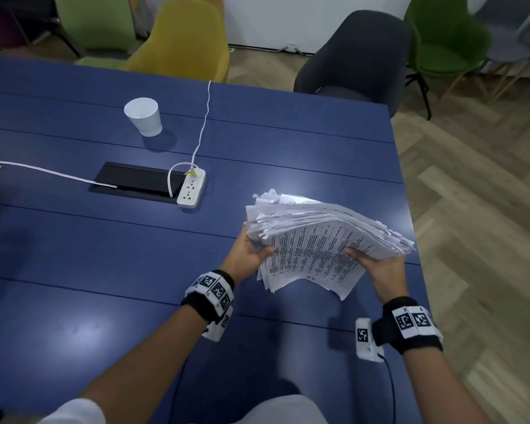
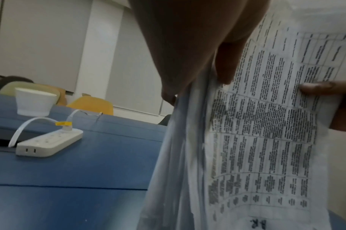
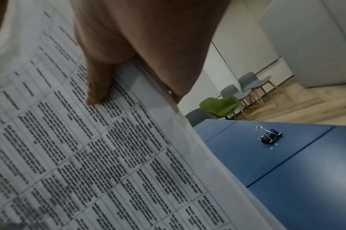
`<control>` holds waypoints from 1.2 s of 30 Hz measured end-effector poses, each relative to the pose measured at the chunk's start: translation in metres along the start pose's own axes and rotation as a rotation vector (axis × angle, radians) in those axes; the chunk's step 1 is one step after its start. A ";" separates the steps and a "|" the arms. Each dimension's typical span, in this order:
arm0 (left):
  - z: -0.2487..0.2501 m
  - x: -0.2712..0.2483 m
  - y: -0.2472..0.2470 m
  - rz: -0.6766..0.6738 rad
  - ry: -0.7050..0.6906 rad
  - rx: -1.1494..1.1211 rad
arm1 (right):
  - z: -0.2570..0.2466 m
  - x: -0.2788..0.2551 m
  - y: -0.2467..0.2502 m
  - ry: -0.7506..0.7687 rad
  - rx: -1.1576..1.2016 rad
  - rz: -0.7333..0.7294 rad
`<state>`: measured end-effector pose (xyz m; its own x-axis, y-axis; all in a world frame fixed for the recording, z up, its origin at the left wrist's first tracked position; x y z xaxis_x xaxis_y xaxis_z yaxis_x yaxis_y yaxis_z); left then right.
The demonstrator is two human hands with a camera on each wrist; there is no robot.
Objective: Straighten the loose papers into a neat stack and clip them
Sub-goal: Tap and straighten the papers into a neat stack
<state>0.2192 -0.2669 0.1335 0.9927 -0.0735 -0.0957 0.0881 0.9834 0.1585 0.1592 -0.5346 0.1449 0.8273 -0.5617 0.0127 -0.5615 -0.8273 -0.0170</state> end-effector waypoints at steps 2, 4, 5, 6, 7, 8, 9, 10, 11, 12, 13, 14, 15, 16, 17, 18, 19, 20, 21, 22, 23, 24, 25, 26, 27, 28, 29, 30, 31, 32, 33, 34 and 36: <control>0.009 0.001 0.008 0.010 -0.033 -0.016 | -0.002 0.003 -0.001 0.000 0.022 0.003; 0.024 -0.002 0.022 0.056 -0.056 -0.147 | -0.001 0.006 0.000 0.005 0.025 0.008; 0.032 -0.005 0.027 0.069 -0.075 -0.227 | -0.001 0.007 0.001 0.009 0.024 0.012; 0.042 -0.009 0.032 0.074 -0.113 -0.269 | -0.001 0.007 0.001 0.013 0.022 0.013; 0.053 -0.013 0.034 0.059 -0.164 -0.290 | 0.000 0.008 0.001 0.020 0.019 0.011; 0.064 -0.018 0.034 0.043 -0.226 -0.266 | 0.000 0.008 0.000 0.025 0.018 0.009; 0.073 -0.021 0.033 0.022 -0.303 -0.229 | -0.001 0.008 -0.001 0.030 0.023 0.006; 0.084 -0.025 0.032 0.012 -0.383 -0.184 | -0.002 0.007 -0.002 0.029 0.025 0.002; 0.094 -0.027 0.032 0.020 -0.471 -0.134 | -0.003 0.007 -0.003 0.026 0.028 -0.003; 0.108 -0.030 0.034 0.040 -0.569 -0.077 | -0.003 0.007 -0.003 0.022 0.028 -0.009; 0.122 -0.034 0.034 0.059 -0.674 -0.011 | -0.002 0.007 -0.003 0.018 0.024 -0.014; 0.135 -0.039 0.033 0.076 -0.784 0.064 | -0.001 0.007 -0.003 0.014 0.018 -0.017; 0.148 -0.045 0.030 0.103 -0.884 0.151 | -0.001 0.007 -0.003 0.010 0.011 -0.018; 0.157 -0.048 0.025 0.139 -0.947 0.264 | -0.001 0.007 -0.003 0.008 0.003 -0.017; 0.161 -0.047 0.018 0.175 -0.966 0.406 | -0.001 0.007 -0.002 0.010 -0.001 -0.014; 0.161 -0.044 0.008 0.192 -0.949 0.574 | -0.002 0.007 -0.002 0.012 -0.003 -0.012; 0.154 -0.039 -0.002 0.167 -0.907 0.755 | -0.002 0.006 -0.001 0.010 -0.004 -0.012; 0.146 -0.036 -0.012 0.108 -0.864 0.907 | -0.002 0.006 -0.001 0.009 -0.002 -0.013; 0.139 -0.032 -0.018 0.048 -0.831 0.993 | -0.001 0.006 0.000 0.010 0.000 -0.010; 0.139 -0.030 -0.020 0.019 -0.816 1.009 | -0.001 0.006 0.000 0.009 -0.001 -0.005; 0.147 -0.028 -0.020 0.025 -0.812 0.980 | -0.001 0.006 0.000 0.005 -0.003 0.000; 0.155 -0.027 -0.021 0.047 -0.818 0.954 | -0.002 0.006 0.000 0.006 -0.008 -0.003; 0.162 -0.026 -0.025 0.069 -0.842 0.962 | -0.004 0.006 -0.002 0.019 -0.011 -0.012; 0.164 -0.026 -0.034 0.057 -0.875 1.014 | -0.004 0.006 -0.003 0.034 -0.016 -0.023; 0.159 -0.026 -0.046 -0.007 -0.893 1.090 | -0.004 0.006 -0.004 0.037 -0.013 -0.029; 0.149 -0.025 -0.058 -0.094 -0.880 1.155 | -0.002 0.005 -0.004 0.026 -0.003 -0.026; 0.141 -0.024 -0.065 -0.156 -0.852 1.181 | 0.000 0.005 -0.004 0.014 0.015 -0.026; 0.139 -0.021 -0.068 -0.164 -0.844 1.171 | 0.001 0.005 -0.004 0.016 0.021 -0.025; 0.142 -0.019 -0.070 -0.133 -0.866 1.150 | 0.000 0.006 -0.004 0.025 0.006 -0.022; 0.147 -0.018 -0.072 -0.100 -0.907 1.141 | -0.003 0.006 -0.005 0.039 -0.008 -0.025; 0.148 -0.018 -0.078 -0.112 -0.936 1.161 | -0.004 0.006 -0.005 0.052 -0.022 -0.023; 0.140 -0.016 -0.085 -0.176 -0.928 1.199 | -0.005 0.006 -0.007 0.064 -0.051 -0.030; 0.123 -0.011 -0.089 -0.295 -0.829 1.200 | -0.001 0.006 -0.009 0.098 -0.149 -0.047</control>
<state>0.2110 -0.3737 0.2416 0.6542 -0.7173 0.2399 -0.1061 0.2270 0.9681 0.1687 -0.5305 0.1457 0.8510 -0.5141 0.1072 -0.5248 -0.8406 0.1340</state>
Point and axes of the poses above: each hand's wrist, its own x-axis towards the middle knuckle, its own y-axis out of the back of the hand, z = x × y, the point moved 10 cm from there along x, towards the middle knuckle, and after that the axes turned 15 degrees about z, right-handed, at the moved point
